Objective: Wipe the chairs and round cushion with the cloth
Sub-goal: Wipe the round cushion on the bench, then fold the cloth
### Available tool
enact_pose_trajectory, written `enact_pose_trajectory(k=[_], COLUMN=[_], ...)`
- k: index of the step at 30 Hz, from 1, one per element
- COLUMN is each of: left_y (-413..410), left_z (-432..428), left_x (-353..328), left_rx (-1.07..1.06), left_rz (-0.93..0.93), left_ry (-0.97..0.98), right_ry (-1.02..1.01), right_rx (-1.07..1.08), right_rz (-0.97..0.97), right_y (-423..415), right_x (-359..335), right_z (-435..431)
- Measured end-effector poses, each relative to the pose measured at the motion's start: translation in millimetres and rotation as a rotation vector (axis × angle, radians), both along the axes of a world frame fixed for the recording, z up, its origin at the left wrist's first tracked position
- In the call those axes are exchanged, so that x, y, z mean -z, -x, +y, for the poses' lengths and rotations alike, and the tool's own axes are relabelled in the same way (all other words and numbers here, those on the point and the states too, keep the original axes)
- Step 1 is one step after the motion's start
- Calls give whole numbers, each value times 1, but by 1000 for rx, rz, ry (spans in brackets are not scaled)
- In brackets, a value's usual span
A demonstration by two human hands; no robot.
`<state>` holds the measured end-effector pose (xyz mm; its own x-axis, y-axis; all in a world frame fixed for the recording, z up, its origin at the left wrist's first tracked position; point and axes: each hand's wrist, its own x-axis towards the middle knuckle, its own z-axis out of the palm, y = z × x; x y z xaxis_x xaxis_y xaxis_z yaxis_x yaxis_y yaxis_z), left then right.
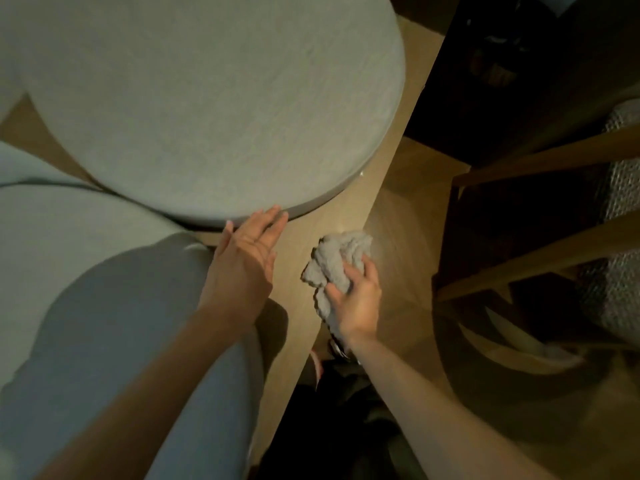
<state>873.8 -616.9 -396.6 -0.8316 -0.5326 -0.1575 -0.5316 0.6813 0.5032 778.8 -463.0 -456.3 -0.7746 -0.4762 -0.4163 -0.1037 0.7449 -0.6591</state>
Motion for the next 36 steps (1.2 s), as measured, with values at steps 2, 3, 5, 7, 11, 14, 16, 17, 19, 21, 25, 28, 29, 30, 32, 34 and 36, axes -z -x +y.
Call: enact_pose_trajectory(k=[2, 3, 5, 7, 11, 14, 16, 17, 19, 21, 25, 28, 29, 30, 32, 34, 36], left_y=[-23, -35, -57, -78, -81, -68, -55, -48, -34, -23, -6, 5, 8, 11, 18, 28, 40], left_z=[9, 14, 25, 40, 50, 55, 60, 62, 68, 78, 107, 135, 146, 158, 183, 209, 231], left_x=[1, 1, 0, -4, -10, -27, -51, -66, -96, -129, -202, -253, -270, -287, -321, -354, -385], left_rx=[-41, -61, -83, -56, -127, -174, -198, -194, -159, -136, -128, -199, -217, -223, -200, -151, -110], left_rz=[-23, -35, -56, -101, -101, -128, -130, -113, -58, -11, 41, 130, 161, 194, 259, 327, 399], left_ry=[1, 7, 23, 50, -20, -121, -167, -169, -184, -221, -318, -397, -425, -455, -515, -572, -621], right_ry=[-9, -15, -37, -100, -64, 9, 49, 68, 95, 136, 208, 255, 260, 262, 266, 253, 240], right_rx=[-50, -83, -128, -199, -203, -201, -215, -229, -268, -293, -291, -321, -338, -354, -380, -381, -356], right_rz=[-76, -111, -190, -229, -164, -107, -81, -70, -35, 5, 49, 89, 104, 125, 176, 223, 263], right_y=[-29, -41, -55, -60, -38, -20, -9, -4, 5, 13, 27, 37, 41, 45, 54, 63, 71], right_x=[-3, -5, -11, -23, -46, -75, -99, -113, -143, -177, -256, -316, -335, -354, -390, -421, -449], right_z=[17, 26, 41, 52, 52, 46, 43, 41, 41, 49, 83, 118, 132, 144, 170, 194, 217])
